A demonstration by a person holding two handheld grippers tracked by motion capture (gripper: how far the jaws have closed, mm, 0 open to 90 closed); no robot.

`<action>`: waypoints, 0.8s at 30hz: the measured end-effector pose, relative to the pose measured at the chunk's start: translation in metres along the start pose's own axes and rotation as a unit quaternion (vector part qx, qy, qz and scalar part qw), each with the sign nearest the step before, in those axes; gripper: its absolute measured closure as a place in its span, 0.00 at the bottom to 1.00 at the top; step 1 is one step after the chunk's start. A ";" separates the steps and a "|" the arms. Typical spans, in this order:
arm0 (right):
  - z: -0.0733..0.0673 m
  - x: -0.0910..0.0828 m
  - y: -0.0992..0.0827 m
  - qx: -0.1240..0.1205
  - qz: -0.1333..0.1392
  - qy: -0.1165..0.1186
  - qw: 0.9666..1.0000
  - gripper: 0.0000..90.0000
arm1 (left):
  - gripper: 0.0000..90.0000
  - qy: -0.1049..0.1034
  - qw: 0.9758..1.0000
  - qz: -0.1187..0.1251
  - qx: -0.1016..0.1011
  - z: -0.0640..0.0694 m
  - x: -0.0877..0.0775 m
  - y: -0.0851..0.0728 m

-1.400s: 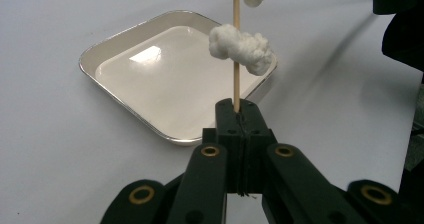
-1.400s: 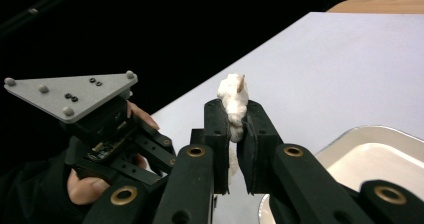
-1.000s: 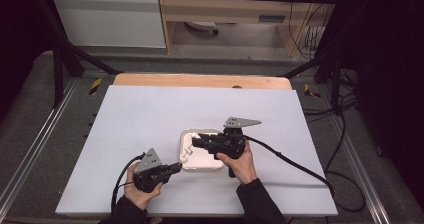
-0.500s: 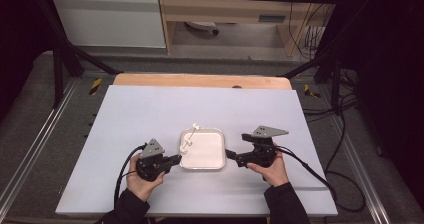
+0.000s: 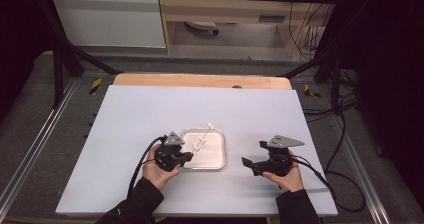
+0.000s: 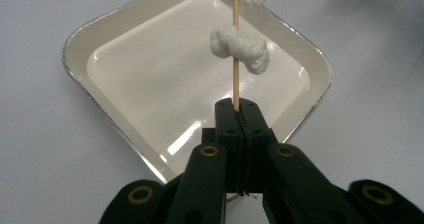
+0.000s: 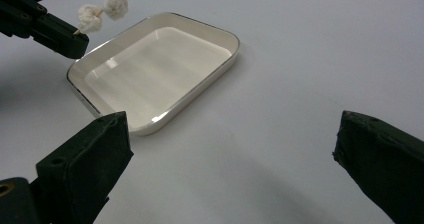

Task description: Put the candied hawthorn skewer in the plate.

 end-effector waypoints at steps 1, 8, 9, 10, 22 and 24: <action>0.002 -0.002 -0.001 0.001 -0.001 -0.002 1.000 0.02 | 0.98 0.005 1.000 -0.008 0.001 0.000 0.003 0.000; 0.012 -0.015 -0.004 0.010 0.008 -0.017 1.000 0.02 | 0.98 0.031 0.997 -0.065 0.001 -0.001 0.020 -0.001; 0.013 -0.016 -0.005 0.010 0.010 -0.018 1.000 0.02 | 0.98 0.038 0.996 -0.077 0.002 -0.001 0.021 -0.003; 0.014 -0.017 -0.006 0.016 0.011 -0.018 1.000 0.02 | 0.98 0.042 0.995 -0.085 0.000 -0.001 0.022 -0.004; 0.014 -0.014 -0.009 0.014 0.002 -0.016 1.000 0.02 | 0.82 0.047 0.996 -0.076 0.005 -0.003 0.015 -0.003; 0.014 -0.014 -0.009 0.013 0.001 -0.017 1.000 0.02 | 0.75 0.041 0.997 -0.059 0.009 -0.004 0.009 -0.002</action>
Point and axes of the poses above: each handheld gripper's, and its own axes: x roughly forward along the jaws, y roughly out of its top, z roughly to its right, the point moved 5 cm from there along x, roughly forward along the jaws
